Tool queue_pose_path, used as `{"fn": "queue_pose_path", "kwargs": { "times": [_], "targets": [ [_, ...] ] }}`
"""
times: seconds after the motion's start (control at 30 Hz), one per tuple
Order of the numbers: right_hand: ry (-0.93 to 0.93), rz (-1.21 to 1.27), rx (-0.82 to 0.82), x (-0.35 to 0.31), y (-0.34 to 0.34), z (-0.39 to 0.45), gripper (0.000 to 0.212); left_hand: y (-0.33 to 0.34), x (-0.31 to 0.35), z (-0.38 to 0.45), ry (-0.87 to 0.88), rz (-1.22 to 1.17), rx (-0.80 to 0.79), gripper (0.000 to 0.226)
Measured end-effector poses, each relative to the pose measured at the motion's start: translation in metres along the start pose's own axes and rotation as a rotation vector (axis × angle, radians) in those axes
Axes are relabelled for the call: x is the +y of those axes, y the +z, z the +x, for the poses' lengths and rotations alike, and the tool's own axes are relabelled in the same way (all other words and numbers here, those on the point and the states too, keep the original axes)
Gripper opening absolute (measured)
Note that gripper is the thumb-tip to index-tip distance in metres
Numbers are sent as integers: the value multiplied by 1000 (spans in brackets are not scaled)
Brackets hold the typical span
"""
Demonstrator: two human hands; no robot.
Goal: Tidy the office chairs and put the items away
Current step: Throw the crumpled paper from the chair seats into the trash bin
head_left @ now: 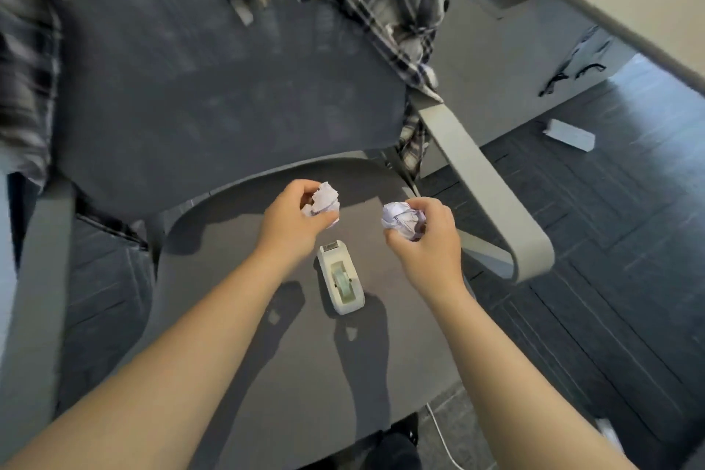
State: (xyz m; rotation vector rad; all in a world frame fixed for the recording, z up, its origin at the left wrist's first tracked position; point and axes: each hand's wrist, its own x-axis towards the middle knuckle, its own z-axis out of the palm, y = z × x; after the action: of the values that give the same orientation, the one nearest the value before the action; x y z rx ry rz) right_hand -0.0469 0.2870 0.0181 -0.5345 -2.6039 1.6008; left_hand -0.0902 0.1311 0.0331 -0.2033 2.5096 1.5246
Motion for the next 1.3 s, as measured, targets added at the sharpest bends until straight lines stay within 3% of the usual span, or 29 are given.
{"fn": "queue_pose_path", "kwargs": {
  "times": [0.27, 0.73, 1.07, 1.3],
  "targets": [
    [41, 44, 289, -41, -99, -88, 28, 0, 79, -96, 176, -57, -229, 24],
    [221, 21, 873, 23, -322, -317, 37, 157, 193, -297, 500, 47, -740, 24],
    [472, 82, 1069, 126, -418, -541, 42, 285, 180, -506, 582, 179, -1001, 31],
    [634, 180, 1166, 191, -437, -626, 44, 359, 155, -583, 632, 355, -1177, 34]
  ]
}}
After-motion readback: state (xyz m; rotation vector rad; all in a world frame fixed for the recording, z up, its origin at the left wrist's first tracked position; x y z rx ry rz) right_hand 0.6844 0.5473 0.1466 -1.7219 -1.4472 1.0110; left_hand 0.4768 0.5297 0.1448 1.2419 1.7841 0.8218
